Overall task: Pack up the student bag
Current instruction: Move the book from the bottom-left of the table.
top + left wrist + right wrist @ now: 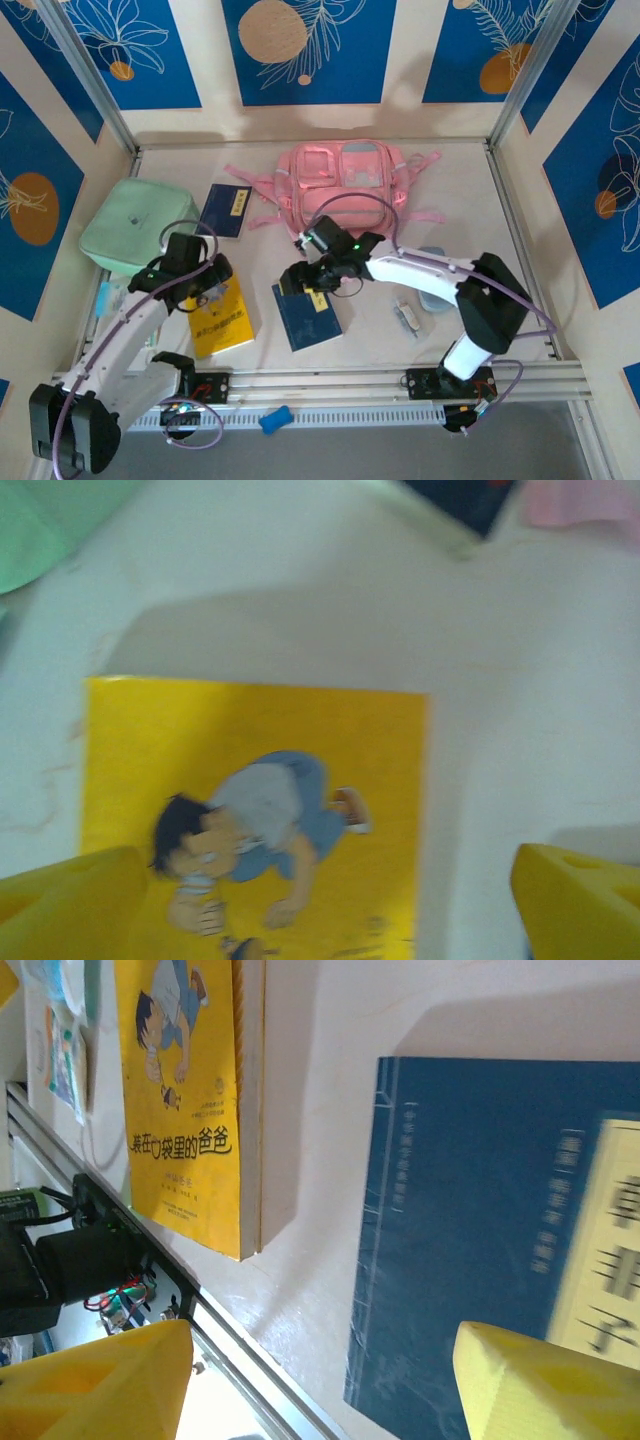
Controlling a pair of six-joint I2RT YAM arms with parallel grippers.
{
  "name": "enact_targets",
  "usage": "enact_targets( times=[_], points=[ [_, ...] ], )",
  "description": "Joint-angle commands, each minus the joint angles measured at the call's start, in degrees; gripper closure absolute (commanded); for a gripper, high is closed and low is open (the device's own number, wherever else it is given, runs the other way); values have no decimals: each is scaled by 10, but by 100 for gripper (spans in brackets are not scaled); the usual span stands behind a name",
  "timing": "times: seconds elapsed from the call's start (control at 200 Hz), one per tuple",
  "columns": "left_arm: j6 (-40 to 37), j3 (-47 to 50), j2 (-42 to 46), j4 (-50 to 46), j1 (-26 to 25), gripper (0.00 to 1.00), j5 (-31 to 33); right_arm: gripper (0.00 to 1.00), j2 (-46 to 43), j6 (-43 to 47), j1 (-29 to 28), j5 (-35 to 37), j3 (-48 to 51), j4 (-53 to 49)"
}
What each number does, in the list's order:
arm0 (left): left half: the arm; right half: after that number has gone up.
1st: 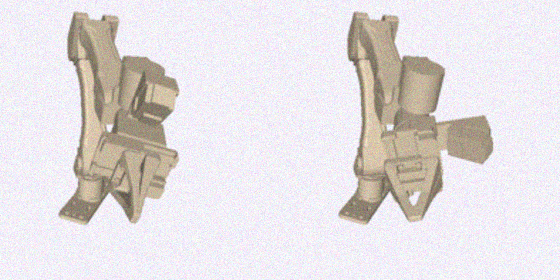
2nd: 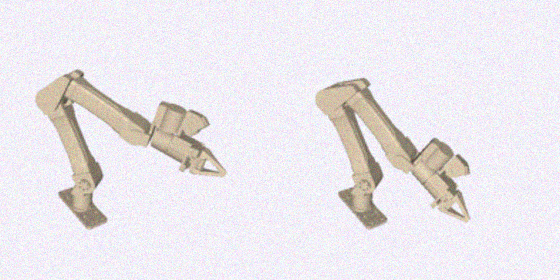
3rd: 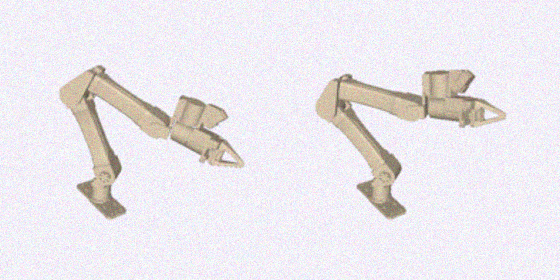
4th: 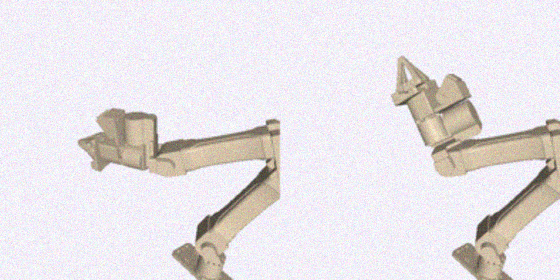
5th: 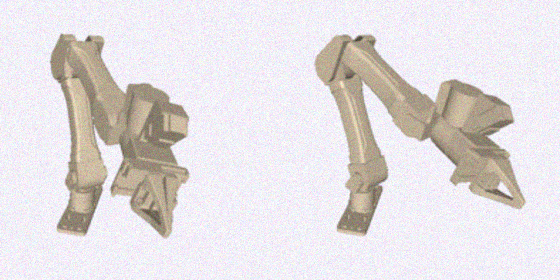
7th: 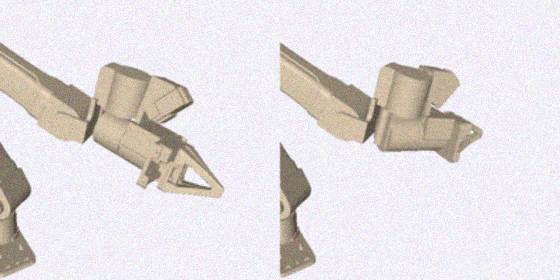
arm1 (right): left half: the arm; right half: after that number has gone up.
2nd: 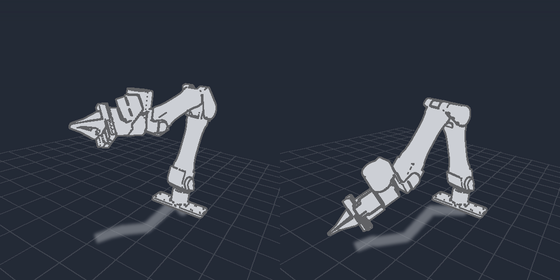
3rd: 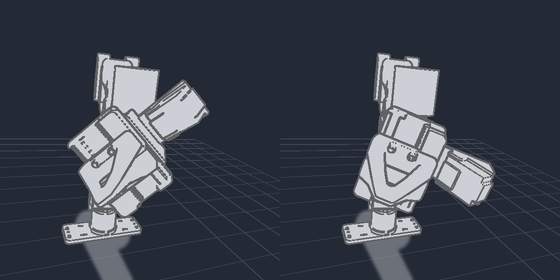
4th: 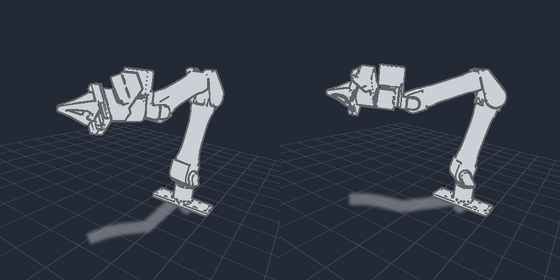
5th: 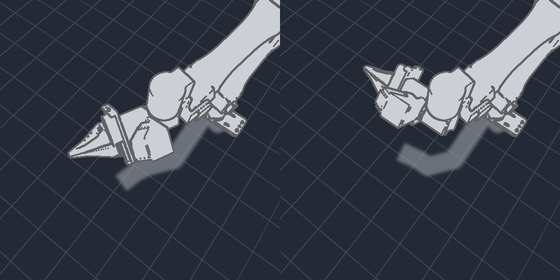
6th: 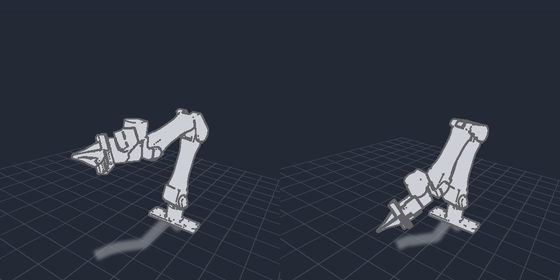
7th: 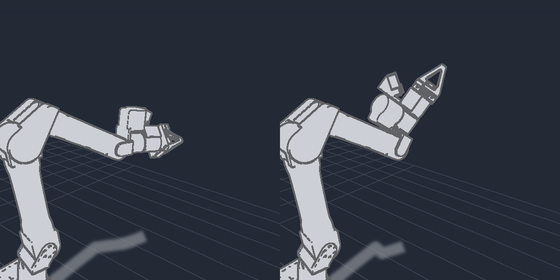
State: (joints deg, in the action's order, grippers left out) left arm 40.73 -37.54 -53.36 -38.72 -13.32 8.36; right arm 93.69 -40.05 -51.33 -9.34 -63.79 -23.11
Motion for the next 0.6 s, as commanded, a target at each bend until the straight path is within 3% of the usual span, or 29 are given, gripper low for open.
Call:
enact_targets(
  times=[0.0,0.185,0.595],
  points=[
    [17,21,3,-48,40,3,26,31,28,-21,-20,7,-25,31],
    [17,60,-17,-24,97,0,2,31,44,-23,-39,36,-34,29],
    [20,122,-4,14,90,0,-89,31,18,-17,-10,56,-25,-5]
  ],
)
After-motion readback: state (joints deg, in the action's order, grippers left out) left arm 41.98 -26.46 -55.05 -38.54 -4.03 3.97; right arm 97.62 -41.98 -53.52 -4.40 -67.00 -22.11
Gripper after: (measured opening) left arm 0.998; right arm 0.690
